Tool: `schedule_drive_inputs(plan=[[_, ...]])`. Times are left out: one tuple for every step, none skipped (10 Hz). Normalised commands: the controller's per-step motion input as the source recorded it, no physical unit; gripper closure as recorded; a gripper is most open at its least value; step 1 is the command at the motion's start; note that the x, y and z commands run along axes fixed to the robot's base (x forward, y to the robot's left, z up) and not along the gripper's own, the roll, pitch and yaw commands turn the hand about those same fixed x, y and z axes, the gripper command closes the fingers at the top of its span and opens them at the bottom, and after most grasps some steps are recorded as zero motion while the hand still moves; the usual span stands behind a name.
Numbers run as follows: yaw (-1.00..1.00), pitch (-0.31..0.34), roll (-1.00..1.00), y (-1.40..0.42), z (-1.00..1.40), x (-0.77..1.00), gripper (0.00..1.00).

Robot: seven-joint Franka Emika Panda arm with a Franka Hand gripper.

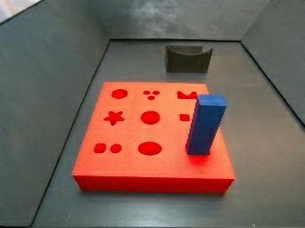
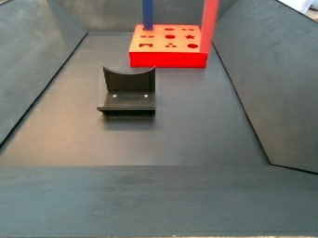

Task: Pick up the double-square object. Move up. Move to above the board. Insert the double-square object.
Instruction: Move to above the board.

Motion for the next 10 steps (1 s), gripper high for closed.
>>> schedule_drive_inputs(plan=[[0.38, 0.153, -0.03, -1.0, 0.23, 0.09, 1.0], [0.27, 0.106, -0.02, -1.0, 0.23, 0.09, 1.0], [0.13, 0.047, 0.0, -1.0, 0.23, 0.09, 1.0], [0.1, 0.034, 0.0, -1.0, 0.23, 0.09, 1.0], [0.03, 0.033, 0.0, -1.0, 0.24, 0.09, 1.0], [0.02, 0.039, 0.0, -1.0, 0.24, 0.09, 1.0], [0.02, 0.042, 0.0, -1.0, 0.25, 0.1, 1.0], [0.01, 0.044, -0.01, -1.0, 0.25, 0.1, 1.0], [0.01, 0.052, 0.01, -1.0, 0.25, 0.1, 1.0], [0.0, 0.07, 0.0, -1.0, 0.26, 0.12, 1.0]])
